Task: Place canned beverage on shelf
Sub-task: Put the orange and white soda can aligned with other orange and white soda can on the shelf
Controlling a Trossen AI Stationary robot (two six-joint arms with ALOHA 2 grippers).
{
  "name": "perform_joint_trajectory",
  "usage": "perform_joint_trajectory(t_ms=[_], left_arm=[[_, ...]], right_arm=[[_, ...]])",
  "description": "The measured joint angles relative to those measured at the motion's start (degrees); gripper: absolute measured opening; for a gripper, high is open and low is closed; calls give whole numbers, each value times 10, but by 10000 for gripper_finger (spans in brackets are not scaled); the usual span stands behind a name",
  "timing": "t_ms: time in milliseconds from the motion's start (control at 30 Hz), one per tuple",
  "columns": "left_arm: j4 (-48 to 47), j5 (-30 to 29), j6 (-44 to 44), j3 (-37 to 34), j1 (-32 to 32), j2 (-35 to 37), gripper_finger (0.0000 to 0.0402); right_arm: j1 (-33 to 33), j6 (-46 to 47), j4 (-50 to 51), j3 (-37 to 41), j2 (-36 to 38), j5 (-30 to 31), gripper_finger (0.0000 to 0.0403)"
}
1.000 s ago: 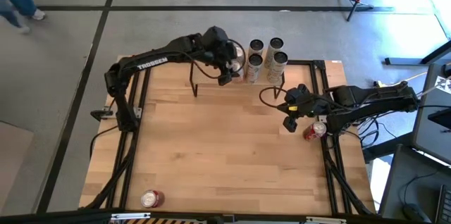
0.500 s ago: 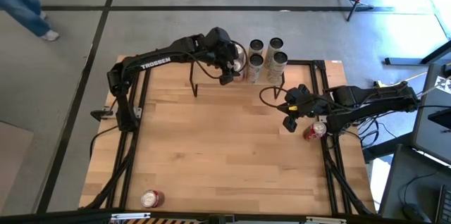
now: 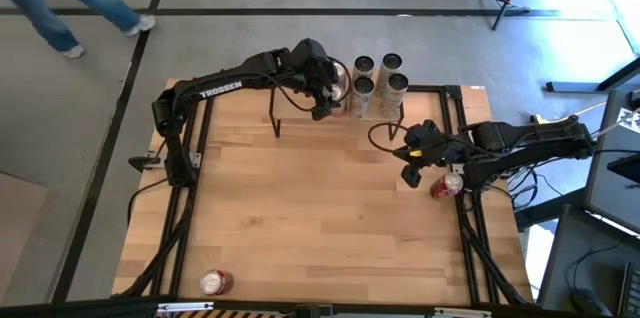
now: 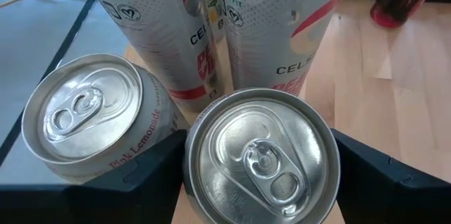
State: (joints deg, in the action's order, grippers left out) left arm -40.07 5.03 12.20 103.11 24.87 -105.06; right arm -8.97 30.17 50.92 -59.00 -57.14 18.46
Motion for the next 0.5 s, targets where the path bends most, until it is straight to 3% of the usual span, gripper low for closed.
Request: perform_joint_trajectory(t_ms=[500], left_arm=[[13,-3,3,0,-2,0,344]], right_arm=[[0,0,-3,0,0,0,17]])
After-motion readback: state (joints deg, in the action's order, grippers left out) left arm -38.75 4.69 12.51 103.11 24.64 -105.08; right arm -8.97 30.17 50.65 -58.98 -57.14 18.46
